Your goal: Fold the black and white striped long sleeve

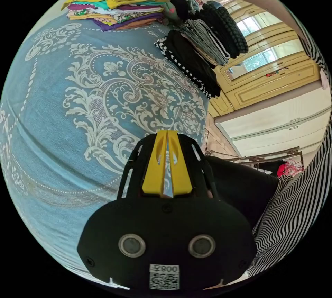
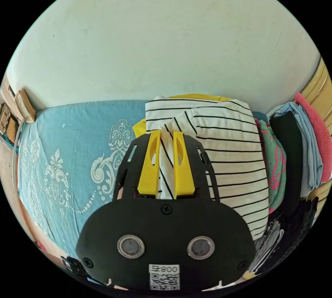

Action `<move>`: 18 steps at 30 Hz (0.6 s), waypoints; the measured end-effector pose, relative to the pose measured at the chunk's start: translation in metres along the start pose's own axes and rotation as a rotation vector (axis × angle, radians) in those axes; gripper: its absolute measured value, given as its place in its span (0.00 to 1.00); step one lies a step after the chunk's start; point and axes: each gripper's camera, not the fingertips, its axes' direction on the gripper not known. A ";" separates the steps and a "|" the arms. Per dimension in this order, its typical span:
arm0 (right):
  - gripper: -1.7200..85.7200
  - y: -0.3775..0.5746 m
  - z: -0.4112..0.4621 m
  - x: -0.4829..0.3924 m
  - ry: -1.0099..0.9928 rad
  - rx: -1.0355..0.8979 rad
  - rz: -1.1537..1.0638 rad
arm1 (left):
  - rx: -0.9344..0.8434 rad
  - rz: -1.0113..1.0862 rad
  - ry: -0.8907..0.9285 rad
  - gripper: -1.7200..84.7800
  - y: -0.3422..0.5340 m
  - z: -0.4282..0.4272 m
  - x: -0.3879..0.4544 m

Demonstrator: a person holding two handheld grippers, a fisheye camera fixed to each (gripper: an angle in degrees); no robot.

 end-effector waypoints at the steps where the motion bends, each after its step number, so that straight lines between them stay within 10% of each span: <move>1: 0.09 -0.003 0.002 0.001 0.000 -0.002 0.000 | 0.000 0.001 -0.002 0.02 0.002 -0.003 -0.002; 18: 0.03 0.019 -0.034 0.102 -0.247 0.217 0.266 | 0.111 -0.020 -0.119 0.02 0.120 -0.113 -0.024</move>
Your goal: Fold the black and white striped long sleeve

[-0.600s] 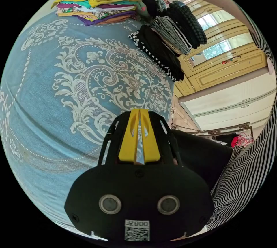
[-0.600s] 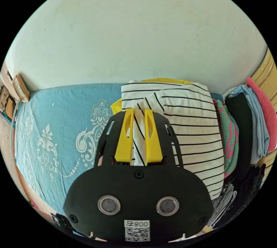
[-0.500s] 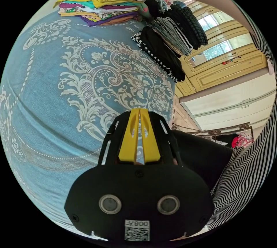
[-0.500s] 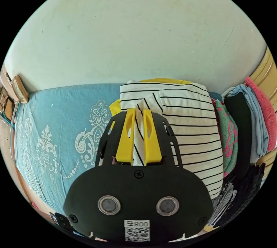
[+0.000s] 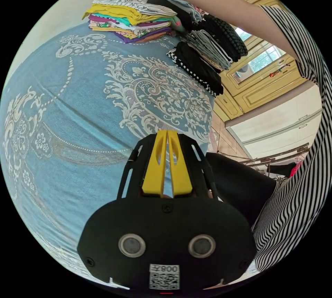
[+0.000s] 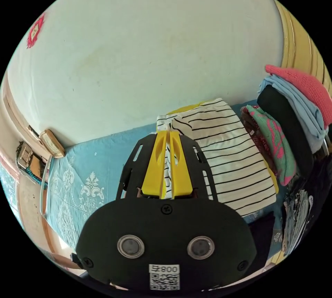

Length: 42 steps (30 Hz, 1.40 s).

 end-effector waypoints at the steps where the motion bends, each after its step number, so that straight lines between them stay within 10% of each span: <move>1: 0.03 0.002 -0.001 0.006 -0.013 -0.002 0.024 | 0.006 -0.005 -0.002 0.02 0.006 -0.005 0.001; 42: 0.04 0.046 -0.040 0.231 -0.457 -0.054 0.389 | 0.034 -0.221 0.036 0.02 0.099 -0.108 -0.040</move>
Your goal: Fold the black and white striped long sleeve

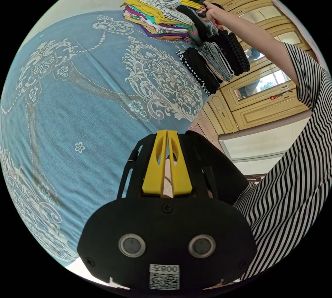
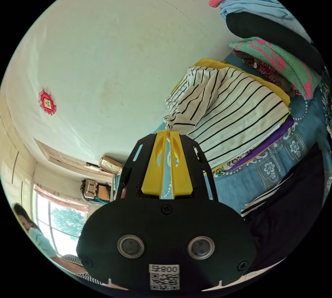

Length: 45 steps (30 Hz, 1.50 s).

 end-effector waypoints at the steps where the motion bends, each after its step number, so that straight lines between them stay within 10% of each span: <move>1: 0.04 0.000 -0.002 0.001 -0.005 -0.001 -0.001 | -0.002 0.000 -0.001 0.02 -0.001 0.000 -0.001; 28: 0.02 0.003 -0.077 -0.099 0.075 -0.025 -0.081 | -0.003 -0.055 0.040 0.02 -0.080 -0.052 -0.036; 45: 0.02 0.129 -0.300 -0.377 -0.096 -0.096 -0.610 | 0.262 -0.054 -0.068 0.02 -0.131 -0.241 -0.024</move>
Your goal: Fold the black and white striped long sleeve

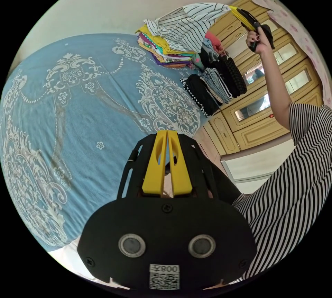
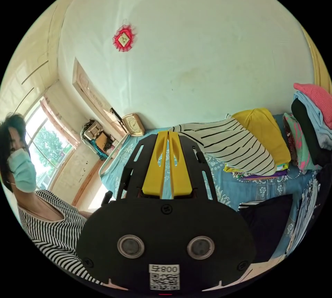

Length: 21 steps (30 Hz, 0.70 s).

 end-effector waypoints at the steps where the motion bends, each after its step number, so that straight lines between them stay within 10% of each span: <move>1: 0.02 0.003 -0.009 -0.010 -0.010 -0.001 -0.006 | 0.014 -0.002 -0.002 0.02 -0.004 -0.009 0.000; 21: 0.02 0.083 -0.212 -0.230 -0.234 -0.103 -0.084 | 0.034 0.173 -0.067 0.12 -0.121 -0.144 0.063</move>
